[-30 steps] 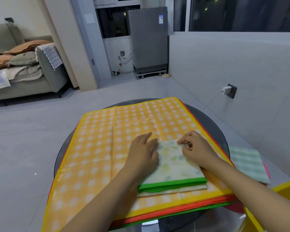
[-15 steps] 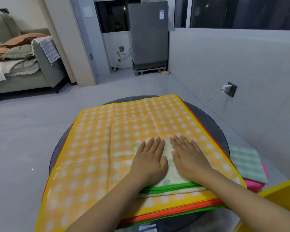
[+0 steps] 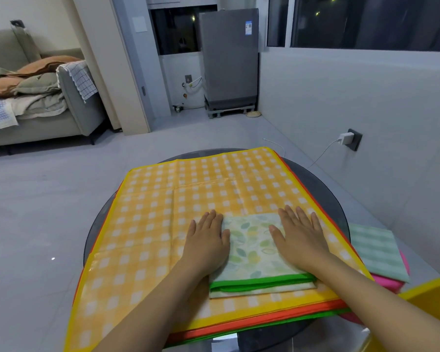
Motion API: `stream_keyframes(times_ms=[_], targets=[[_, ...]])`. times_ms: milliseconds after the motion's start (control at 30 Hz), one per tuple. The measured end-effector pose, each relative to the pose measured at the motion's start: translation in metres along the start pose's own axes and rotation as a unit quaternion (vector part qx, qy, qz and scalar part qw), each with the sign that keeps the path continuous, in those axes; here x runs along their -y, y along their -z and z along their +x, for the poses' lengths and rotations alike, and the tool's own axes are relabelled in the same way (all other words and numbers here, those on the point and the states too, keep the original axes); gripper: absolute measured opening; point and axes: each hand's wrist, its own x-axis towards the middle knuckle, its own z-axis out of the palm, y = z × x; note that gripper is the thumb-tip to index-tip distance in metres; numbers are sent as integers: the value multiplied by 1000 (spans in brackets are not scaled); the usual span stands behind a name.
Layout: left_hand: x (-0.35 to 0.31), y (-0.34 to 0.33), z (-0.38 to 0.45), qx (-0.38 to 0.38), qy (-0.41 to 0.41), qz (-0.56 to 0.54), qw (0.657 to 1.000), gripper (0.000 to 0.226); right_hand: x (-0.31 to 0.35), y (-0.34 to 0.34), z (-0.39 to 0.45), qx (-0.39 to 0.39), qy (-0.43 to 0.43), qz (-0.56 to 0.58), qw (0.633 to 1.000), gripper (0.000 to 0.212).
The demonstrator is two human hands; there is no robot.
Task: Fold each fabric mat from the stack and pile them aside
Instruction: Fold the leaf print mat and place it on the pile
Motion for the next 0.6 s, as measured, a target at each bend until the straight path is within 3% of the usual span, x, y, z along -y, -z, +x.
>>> stream_keyframes(times_ms=[167, 333, 433, 600], targets=[[7, 31, 17, 13, 32, 2, 999, 48, 2, 11, 14, -46, -10, 74, 996, 45], [11, 42, 26, 37, 59, -79, 994, 53, 0, 28, 29, -27, -22, 154, 987, 33], [8, 48, 26, 43, 70, -130, 988, 51, -3, 29, 30, -21, -20, 303, 953, 26], [4, 60, 14, 30, 68, -269, 960, 40, -8, 54, 12, -46, 20, 404, 913, 18]])
